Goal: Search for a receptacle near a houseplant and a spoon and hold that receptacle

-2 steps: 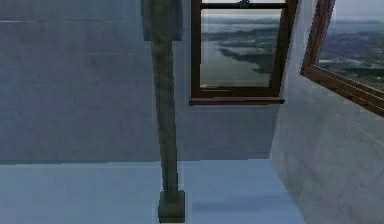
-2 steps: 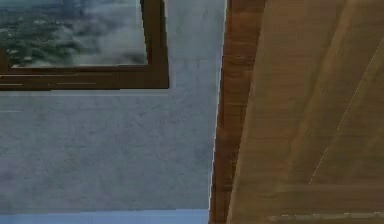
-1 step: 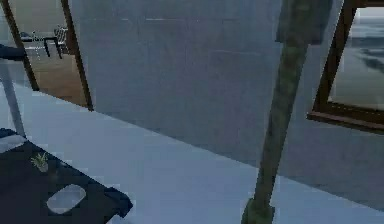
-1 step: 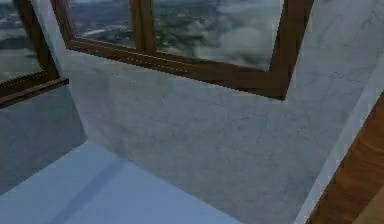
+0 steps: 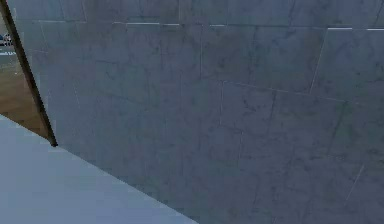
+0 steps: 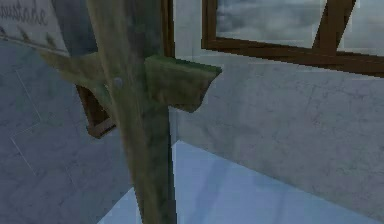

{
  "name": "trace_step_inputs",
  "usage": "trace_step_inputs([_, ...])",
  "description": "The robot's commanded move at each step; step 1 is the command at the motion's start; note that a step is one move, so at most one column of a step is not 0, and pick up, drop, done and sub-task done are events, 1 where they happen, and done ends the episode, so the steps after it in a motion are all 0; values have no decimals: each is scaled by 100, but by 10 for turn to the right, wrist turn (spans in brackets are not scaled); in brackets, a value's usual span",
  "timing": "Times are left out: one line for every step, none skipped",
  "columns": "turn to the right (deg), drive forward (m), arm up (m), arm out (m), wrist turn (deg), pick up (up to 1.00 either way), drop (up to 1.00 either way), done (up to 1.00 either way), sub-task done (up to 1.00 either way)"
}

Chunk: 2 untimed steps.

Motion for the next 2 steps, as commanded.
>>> trace_step_inputs([-150, 0, 0, 0, 0, 0, 0, 0, 0])
trace_step_inputs([0, 10, 0, 0, 0, 0, 0, 0, 0])
